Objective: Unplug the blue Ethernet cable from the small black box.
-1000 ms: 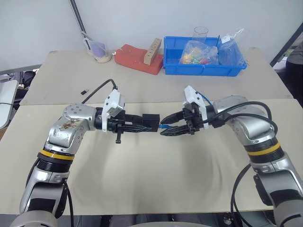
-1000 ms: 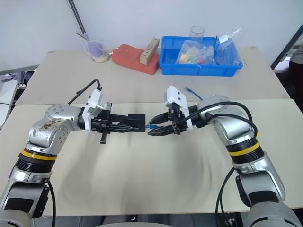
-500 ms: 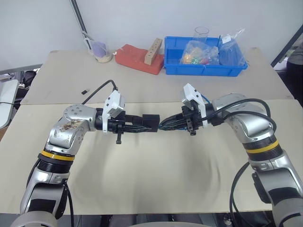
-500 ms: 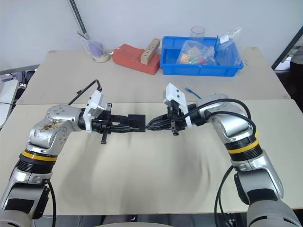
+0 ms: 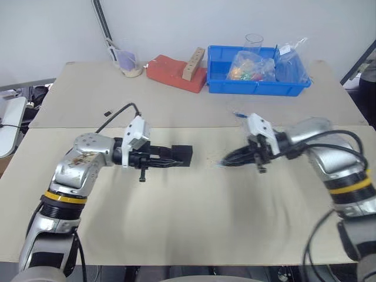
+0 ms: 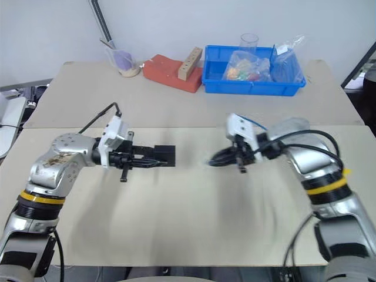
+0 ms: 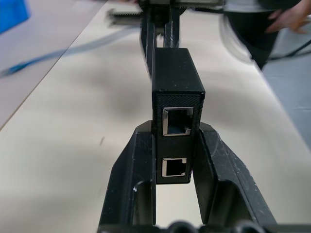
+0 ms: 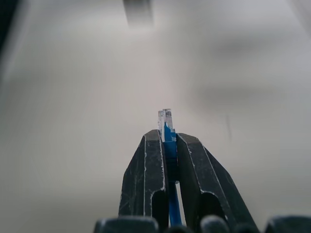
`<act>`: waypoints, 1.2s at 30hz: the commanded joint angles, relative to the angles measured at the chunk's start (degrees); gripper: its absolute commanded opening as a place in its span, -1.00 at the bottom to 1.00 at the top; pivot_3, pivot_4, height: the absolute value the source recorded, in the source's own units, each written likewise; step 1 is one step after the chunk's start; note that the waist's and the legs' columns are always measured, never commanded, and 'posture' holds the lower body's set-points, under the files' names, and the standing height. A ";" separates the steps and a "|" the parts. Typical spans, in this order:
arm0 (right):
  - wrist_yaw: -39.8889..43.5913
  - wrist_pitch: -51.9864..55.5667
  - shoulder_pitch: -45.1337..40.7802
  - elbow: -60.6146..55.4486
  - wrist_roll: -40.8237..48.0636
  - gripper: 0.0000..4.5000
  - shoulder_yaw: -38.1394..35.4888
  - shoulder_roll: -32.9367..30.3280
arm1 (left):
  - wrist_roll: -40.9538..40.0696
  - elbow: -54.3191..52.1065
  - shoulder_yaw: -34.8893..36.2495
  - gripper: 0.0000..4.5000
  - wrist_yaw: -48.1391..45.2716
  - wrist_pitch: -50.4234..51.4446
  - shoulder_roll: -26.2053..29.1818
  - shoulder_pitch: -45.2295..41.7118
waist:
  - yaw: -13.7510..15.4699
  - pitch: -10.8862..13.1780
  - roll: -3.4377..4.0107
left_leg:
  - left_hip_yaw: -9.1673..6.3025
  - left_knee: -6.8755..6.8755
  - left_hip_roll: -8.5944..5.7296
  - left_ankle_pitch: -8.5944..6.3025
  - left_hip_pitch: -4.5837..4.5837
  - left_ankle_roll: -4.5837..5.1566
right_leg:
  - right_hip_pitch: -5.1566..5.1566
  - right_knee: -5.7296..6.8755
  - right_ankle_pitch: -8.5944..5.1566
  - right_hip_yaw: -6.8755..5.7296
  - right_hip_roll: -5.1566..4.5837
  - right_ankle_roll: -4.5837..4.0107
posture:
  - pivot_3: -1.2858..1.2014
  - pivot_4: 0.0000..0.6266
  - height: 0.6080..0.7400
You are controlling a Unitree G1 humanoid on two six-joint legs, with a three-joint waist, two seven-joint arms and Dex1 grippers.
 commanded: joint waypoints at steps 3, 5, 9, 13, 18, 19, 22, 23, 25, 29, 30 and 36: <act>-4.83 -4.27 3.37 0.71 -3.05 -0.98 -0.95 3.31 | 0.97 -2.19 1.66 -0.77 3.89 -3.74 -1.86 3.26 | -0.96 0.00 0.01 | 0.01 -0.02 0.10 -0.02 0.07 0.03 | -0.01 0.12 0.00 0.03 0.11 0.00 | 0.03 -0.52 1.00; -5.20 -5.00 4.24 0.76 -3.55 -0.78 -1.16 3.89 | 2.32 -1.85 1.47 -0.77 5.58 -5.90 -3.05 4.21 | -0.95 0.00 0.01 | 0.01 -0.02 0.11 -0.05 0.09 0.08 | -0.03 0.19 0.00 0.05 0.13 0.00 | 0.03 -0.52 1.00; -3.47 -3.91 5.32 -1.60 -1.23 -0.07 -3.14 3.08 | 4.37 -0.03 1.72 -0.77 8.63 -8.85 -4.98 4.70 | -0.37 0.00 0.01 | 0.00 0.02 0.08 -0.05 0.05 0.08 | -0.05 0.20 0.00 0.04 0.09 0.00 | 0.03 -0.52 1.00; -4.70 2.61 5.70 -8.77 4.90 0.52 -7.90 3.36 | 7.26 4.97 2.04 -0.77 12.55 -13.39 -7.31 4.67 | 0.11 -0.01 0.03 | 0.01 0.04 0.02 -0.05 0.03 0.08 | -0.03 0.16 0.00 0.04 0.02 0.00 | 0.03 -0.52 1.00; -15.27 14.79 5.44 -19.91 13.19 0.98 -14.40 8.02 | 12.35 13.87 2.54 -0.77 19.92 -21.82 -12.22 3.79 | 0.35 -0.03 0.03 | 0.00 0.04 0.06 -0.05 0.06 0.08 | -0.03 0.18 0.00 0.04 0.05 0.00 | 0.03 -0.52 1.00; -17.99 16.45 5.46 -21.79 13.86 0.98 -15.23 9.26 | 13.48 15.97 2.65 -0.77 21.80 -23.84 -13.41 3.36 | 0.43 -0.03 0.03 | -0.01 0.03 0.05 -0.05 0.08 0.08 | -0.03 0.20 0.00 0.04 0.05 0.00 | 0.03 -0.52 1.00; -24.77 19.12 6.97 -26.97 13.30 0.98 -15.95 11.47 | 16.96 23.28 2.38 -0.77 27.14 -29.74 -17.02 1.48 | 0.97 -0.03 0.03 | -0.01 0.04 0.02 -0.05 0.06 0.08 | -0.04 0.26 0.00 0.04 0.03 0.00 | 0.03 -0.52 1.00; -26.67 19.78 7.67 -27.99 12.93 0.98 -16.12 11.75 | 17.88 25.70 2.25 -0.77 28.51 -31.54 -18.18 0.87 | 1.07 -0.04 0.02 | 0.00 0.06 0.00 -0.05 0.04 0.08 | -0.05 0.26 0.00 0.04 0.02 0.00 | 0.03 -0.52 1.00; -29.46 20.38 8.71 -29.07 12.32 0.98 -16.30 11.85 | 18.98 29.48 2.29 -0.77 30.43 -34.27 -19.85 -0.26 | 1.38 -0.05 0.01 | 0.00 0.07 -0.04 -0.05 -0.01 0.08 | -0.04 0.27 0.00 0.03 -0.03 0.00 | 0.03 -0.52 1.00; -31.98 19.75 9.67 -29.46 11.86 0.98 -16.27 11.23 | 19.81 34.90 2.11 -0.77 30.94 -36.93 -21.44 -1.59 | 1.23 -0.05 0.00 | 0.01 0.08 -0.10 -0.05 -0.05 0.08 | -0.05 0.35 0.00 0.03 -0.08 0.00 | 0.03 -0.52 1.00; -32.13 19.42 9.91 -29.39 11.78 0.98 -16.25 10.95 | 19.93 35.93 2.10 -0.77 30.88 -37.47 -21.63 -1.76 | 1.12 -0.05 0.00 | 0.01 0.08 -0.09 -0.05 -0.04 0.08 | -0.05 0.35 0.00 0.03 -0.07 0.00 | 0.03 -0.52 1.00; -32.20 18.42 11.19 -28.96 11.94 1.00 -16.34 9.95 | 18.86 37.30 2.62 0.29 29.19 -37.45 -21.12 -1.35 | 0.69 -0.05 0.01 | 0.01 0.05 -0.04 -0.05 0.04 0.08 | -0.05 0.34 0.00 0.03 0.02 0.00 | 0.03 -0.52 1.00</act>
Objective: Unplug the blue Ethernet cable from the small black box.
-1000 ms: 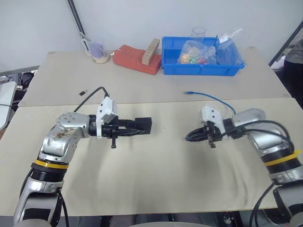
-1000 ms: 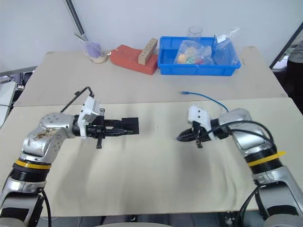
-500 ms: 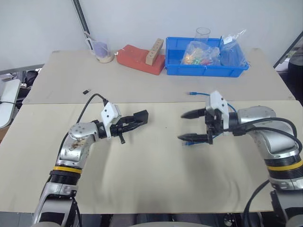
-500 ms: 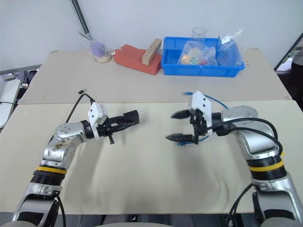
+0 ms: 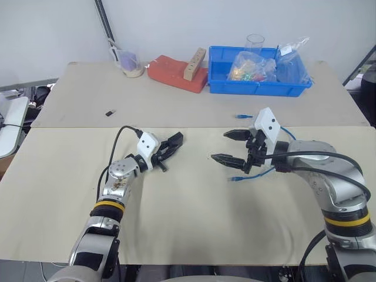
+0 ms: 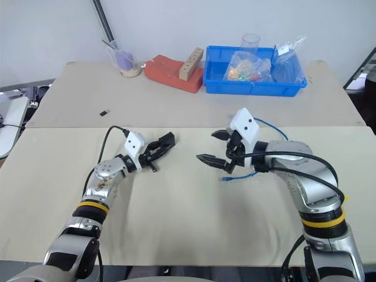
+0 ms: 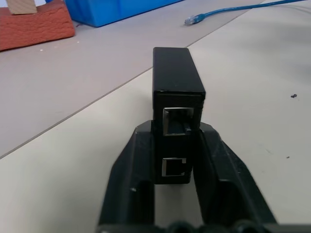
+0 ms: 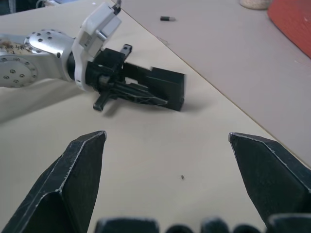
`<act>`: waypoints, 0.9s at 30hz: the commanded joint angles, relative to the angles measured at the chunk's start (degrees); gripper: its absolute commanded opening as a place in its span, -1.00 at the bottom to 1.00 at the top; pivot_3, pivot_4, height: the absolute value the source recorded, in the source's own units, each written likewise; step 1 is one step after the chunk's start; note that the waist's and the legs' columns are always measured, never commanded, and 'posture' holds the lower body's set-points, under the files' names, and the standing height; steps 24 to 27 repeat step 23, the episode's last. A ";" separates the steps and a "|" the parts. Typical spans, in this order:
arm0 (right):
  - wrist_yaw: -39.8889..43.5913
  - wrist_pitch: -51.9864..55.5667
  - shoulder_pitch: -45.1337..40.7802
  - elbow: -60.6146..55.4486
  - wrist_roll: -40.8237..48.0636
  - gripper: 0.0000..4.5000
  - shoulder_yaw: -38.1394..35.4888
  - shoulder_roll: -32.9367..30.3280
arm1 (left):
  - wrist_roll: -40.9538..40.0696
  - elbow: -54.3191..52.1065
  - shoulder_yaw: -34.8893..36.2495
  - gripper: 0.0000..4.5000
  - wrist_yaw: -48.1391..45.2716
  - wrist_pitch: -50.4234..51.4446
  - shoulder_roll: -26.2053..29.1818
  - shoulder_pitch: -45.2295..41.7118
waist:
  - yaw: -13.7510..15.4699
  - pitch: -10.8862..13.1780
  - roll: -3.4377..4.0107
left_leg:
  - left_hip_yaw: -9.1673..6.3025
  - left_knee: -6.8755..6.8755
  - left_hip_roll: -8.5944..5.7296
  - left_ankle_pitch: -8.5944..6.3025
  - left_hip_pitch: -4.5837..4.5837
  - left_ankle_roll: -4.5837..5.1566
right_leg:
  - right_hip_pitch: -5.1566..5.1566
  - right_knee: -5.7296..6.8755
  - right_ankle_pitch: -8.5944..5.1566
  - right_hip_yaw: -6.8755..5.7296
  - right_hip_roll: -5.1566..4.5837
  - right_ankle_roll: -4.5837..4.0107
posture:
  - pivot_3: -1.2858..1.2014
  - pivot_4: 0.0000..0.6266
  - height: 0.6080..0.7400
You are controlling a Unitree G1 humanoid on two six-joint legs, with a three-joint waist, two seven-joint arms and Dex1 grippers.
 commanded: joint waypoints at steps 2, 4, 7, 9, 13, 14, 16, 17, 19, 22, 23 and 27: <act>0.01 -1.76 0.02 -1.35 0.48 1.00 -1.55 -0.66 | -1.54 -2.57 1.51 0.73 -2.02 0.70 1.45 1.00 | -0.09 0.00 0.00 | 0.00 0.00 0.02 0.00 0.01 0.00 | 0.00 0.00 0.00 0.00 0.03 0.00 | 0.03 -0.52 1.00; 0.44 -2.16 0.07 -0.72 0.43 1.00 -1.72 -0.94 | -2.84 -6.38 2.40 0.99 -3.26 2.90 3.12 3.04 | -0.27 0.00 0.01 | 0.00 -0.01 0.03 0.00 0.02 0.00 | 0.00 0.01 0.00 0.00 0.03 0.00 | 0.03 -0.52 1.00; 1.85 -3.58 0.41 0.54 -0.08 1.00 -1.75 -2.00 | -4.59 -13.12 3.54 0.99 -4.88 7.01 6.00 6.32 | -0.52 0.00 0.01 | -0.01 -0.02 0.04 0.00 0.02 0.00 | 0.00 0.02 0.00 0.00 0.03 0.00 | 0.03 -0.52 1.00; 4.27 -5.90 1.29 2.31 -0.56 1.00 -2.26 -4.02 | -7.45 -22.59 5.16 0.99 -7.09 13.29 10.62 10.74 | -0.63 -0.01 0.01 | -0.03 -0.02 0.04 0.00 0.01 0.00 | 0.00 0.01 0.00 -0.01 0.02 0.00 | 0.03 -0.52 1.00; 8.45 -8.08 2.74 4.84 0.13 1.00 -4.66 -8.88 | -12.84 -41.22 10.27 0.99 -7.33 30.10 22.21 18.19 | -1.16 0.02 0.01 | -0.07 -0.13 0.12 -0.01 0.02 0.01 | 0.00 0.01 0.00 -0.01 0.03 0.00 | 0.03 -0.52 1.00; 8.75 -7.76 2.91 5.12 0.75 1.00 -5.53 -9.65 | -13.99 -44.38 12.00 0.99 -7.05 32.94 24.59 19.22 | -1.06 0.02 0.02 | -0.07 -0.13 0.10 -0.01 0.05 0.01 | 0.01 -0.08 0.00 -0.01 0.02 0.00 | 0.03 -0.52 1.00; 9.19 -7.72 3.48 5.63 1.01 1.00 -6.66 -10.74 | -16.49 -48.50 14.90 0.99 -6.86 36.93 27.53 20.14 | -0.89 0.02 0.03 | -0.08 -0.12 0.11 -0.01 0.08 0.01 | 0.04 -0.09 -0.01 -0.02 0.00 0.01 | 0.03 -0.52 1.00; 9.33 -7.30 4.05 5.54 1.26 1.00 -7.14 -11.16 | -17.53 -49.96 16.48 0.99 -6.48 38.40 28.41 20.36 | -0.83 0.02 0.03 | -0.06 -0.13 0.11 -0.01 0.11 0.01 | 0.06 -0.11 -0.01 -0.01 0.00 0.01 | 0.03 -0.52 1.00; 9.15 -7.43 5.04 5.68 0.86 1.00 -7.84 -11.55 | -18.68 -51.25 18.02 0.99 -5.91 40.55 29.07 20.76 | -0.81 0.02 0.04 | -0.04 -0.13 0.09 -0.01 0.17 0.01 | 0.15 -0.17 -0.01 -0.01 0.00 0.01 | 0.03 -0.52 1.00; 8.01 -7.26 4.91 6.31 0.66 1.00 -8.41 -11.19 | -17.44 -50.92 17.13 0.99 -5.83 40.38 29.13 21.94 | -1.04 0.02 0.04 | -0.02 -0.17 0.10 -0.01 0.16 0.01 | 0.13 -0.22 -0.01 0.00 0.02 0.01 | 0.03 -0.52 1.00; 7.89 -7.45 4.67 6.67 0.52 1.00 -8.31 -11.13 | -17.54 -50.69 16.87 0.99 -5.50 40.54 28.73 21.81 | -1.04 0.02 0.04 | 0.00 -0.20 0.10 -0.01 0.15 0.01 | 0.11 -0.22 -0.01 0.02 0.02 0.01 | 0.03 -0.52 1.00; 7.89 -7.45 4.67 6.67 0.52 1.00 -8.31 -11.13 | -17.54 -50.69 16.87 0.99 -5.50 40.54 28.73 21.81 | -1.04 0.02 0.04 | 0.00 -0.20 0.10 -0.01 0.15 0.01 | 0.11 -0.22 -0.01 0.02 0.02 0.01 | 0.03 -0.52 1.00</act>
